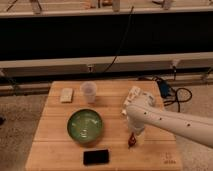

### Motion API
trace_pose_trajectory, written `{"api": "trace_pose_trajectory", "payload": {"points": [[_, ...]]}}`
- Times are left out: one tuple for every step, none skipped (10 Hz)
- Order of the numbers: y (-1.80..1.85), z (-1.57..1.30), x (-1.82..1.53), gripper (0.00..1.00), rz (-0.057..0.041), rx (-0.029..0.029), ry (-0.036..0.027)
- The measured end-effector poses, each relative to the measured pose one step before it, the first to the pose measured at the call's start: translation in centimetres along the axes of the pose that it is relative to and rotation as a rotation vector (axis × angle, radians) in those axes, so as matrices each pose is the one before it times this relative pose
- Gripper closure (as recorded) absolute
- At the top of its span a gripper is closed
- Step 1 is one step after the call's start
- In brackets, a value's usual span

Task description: Place the pepper in the ceramic bowl

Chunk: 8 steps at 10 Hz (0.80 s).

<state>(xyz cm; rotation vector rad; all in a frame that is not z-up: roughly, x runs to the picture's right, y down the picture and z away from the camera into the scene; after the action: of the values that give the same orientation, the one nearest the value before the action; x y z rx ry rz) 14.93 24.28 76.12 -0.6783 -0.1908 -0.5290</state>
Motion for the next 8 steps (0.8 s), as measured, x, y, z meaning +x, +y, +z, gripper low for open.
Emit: {"api": "trace_pose_trajectory", "payload": {"points": [[-0.043, 0.015, -0.002, 0.20, -0.01748, -0.00103, -0.00016], [0.070, 0.099, 0.031, 0.20, -0.00216, -0.00521, 0.00013], [-0.032, 0.079, -0.016, 0.20, 0.00514, 0.00005, -0.00272], [0.009, 0.063, 0.013, 0.20, 0.00262, -0.00072, -0.00103], [-0.041, 0.131, -0.034, 0.20, -0.01513, -0.00141, -0.00128], [-0.024, 0.108, -0.019, 0.20, -0.01987, -0.00139, -0.00072], [0.047, 0.078, 0.031, 0.20, -0.00929, -0.00252, 0.00091], [-0.003, 0.102, 0.008, 0.20, -0.00399, -0.00270, -0.00042]]}}
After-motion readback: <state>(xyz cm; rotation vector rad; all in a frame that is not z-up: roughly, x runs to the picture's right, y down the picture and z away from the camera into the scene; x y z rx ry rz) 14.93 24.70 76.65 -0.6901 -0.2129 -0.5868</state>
